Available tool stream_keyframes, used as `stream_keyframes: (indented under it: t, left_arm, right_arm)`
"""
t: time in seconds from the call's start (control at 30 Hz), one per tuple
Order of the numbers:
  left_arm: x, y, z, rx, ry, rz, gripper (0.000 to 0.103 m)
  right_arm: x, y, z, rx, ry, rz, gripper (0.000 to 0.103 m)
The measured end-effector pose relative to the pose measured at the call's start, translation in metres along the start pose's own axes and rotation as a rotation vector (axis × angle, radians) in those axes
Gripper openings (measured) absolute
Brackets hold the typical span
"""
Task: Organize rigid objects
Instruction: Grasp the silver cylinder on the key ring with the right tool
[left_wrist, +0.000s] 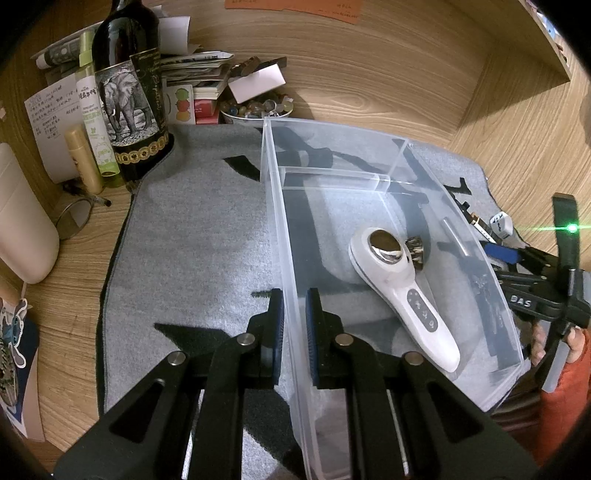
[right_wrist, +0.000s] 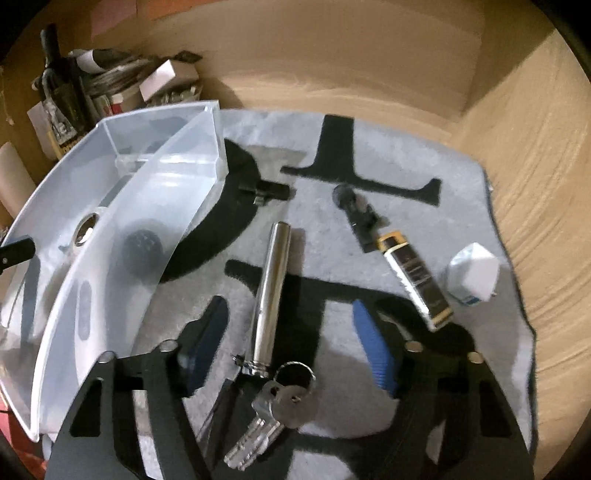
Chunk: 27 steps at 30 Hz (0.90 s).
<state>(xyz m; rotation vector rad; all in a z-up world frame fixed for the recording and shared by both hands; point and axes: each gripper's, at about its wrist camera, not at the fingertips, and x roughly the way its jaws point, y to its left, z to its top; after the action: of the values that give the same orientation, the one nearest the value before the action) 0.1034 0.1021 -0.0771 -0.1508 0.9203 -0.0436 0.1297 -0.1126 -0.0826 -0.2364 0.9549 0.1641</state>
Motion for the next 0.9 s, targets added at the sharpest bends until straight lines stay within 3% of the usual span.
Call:
stream_keyframes:
  t: [0.1, 0.17, 0.23, 0.53, 0.9]
  left_arm:
    - [0.000, 0.000, 0.000, -0.001, 0.000, 0.000, 0.011]
    - [0.000, 0.000, 0.000, -0.001, 0.000, 0.000, 0.011]
    - [0.000, 0.000, 0.000, 0.000, 0.000, 0.000, 0.011]
    - [0.000, 0.000, 0.000, 0.000, 0.000, 0.000, 0.011]
    - [0.000, 0.000, 0.000, 0.000, -0.001, 0.000, 0.011]
  right_arm:
    - [0.010, 0.003, 0.000, -0.008, 0.033, 0.013, 0.048]
    - [0.011, 0.004, -0.001, -0.011, 0.028, 0.019, 0.044]
    - [0.009, 0.005, -0.002, -0.022, 0.016, 0.025, 0.015]
    - [0.000, 0.005, 0.000, -0.034, -0.019, 0.032, 0.014]
    - [-0.042, 0.007, 0.020, -0.021, -0.157, 0.027, 0.014]
